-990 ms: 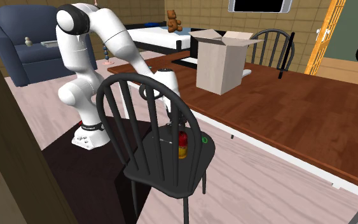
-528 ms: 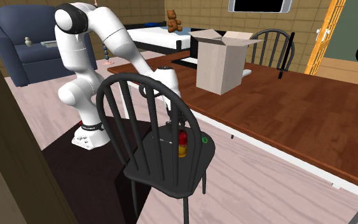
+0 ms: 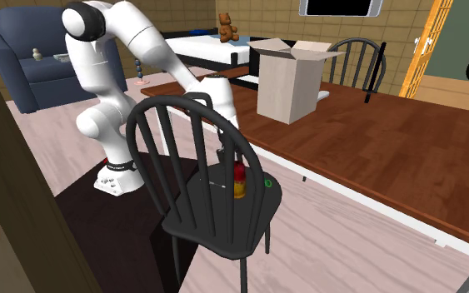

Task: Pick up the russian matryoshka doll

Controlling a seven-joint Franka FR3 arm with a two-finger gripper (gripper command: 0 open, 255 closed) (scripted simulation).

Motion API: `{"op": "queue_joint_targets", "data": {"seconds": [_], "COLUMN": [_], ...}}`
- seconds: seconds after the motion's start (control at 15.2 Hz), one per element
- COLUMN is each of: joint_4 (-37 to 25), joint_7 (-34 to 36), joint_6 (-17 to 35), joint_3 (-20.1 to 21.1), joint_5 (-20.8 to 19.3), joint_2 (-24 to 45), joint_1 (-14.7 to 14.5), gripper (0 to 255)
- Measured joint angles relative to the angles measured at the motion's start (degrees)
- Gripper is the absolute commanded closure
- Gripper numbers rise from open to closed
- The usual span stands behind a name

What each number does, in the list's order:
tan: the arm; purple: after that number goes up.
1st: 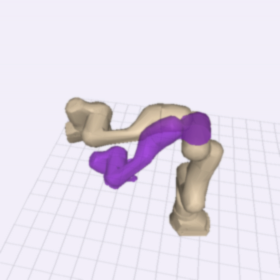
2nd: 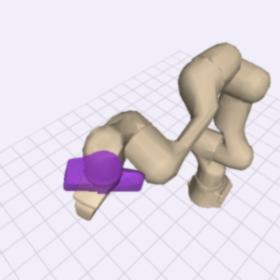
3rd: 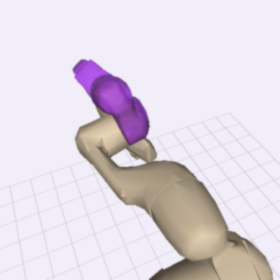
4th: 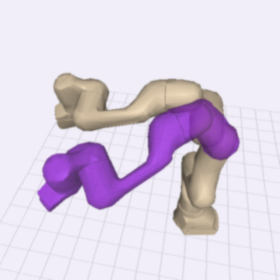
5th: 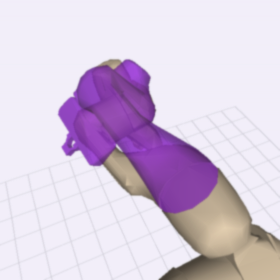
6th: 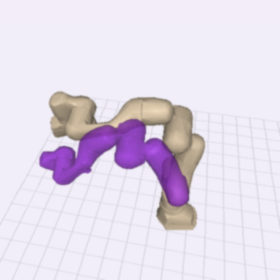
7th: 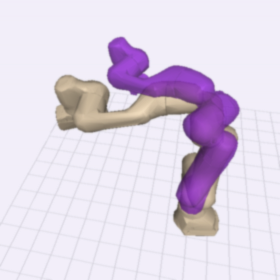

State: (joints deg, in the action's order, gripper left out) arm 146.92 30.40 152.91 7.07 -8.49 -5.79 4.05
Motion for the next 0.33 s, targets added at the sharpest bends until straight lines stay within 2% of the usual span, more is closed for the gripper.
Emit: {"op": "queue_joint_targets", "data": {"seconds": [0.33], "joint_4": [-1.0], "joint_7": [-1.4], "joint_6": [-3.7], "joint_3": [-0.2], "joint_5": [1.5], "joint_2": [-2.8], "joint_1": [-0.4], "gripper": [255]}}
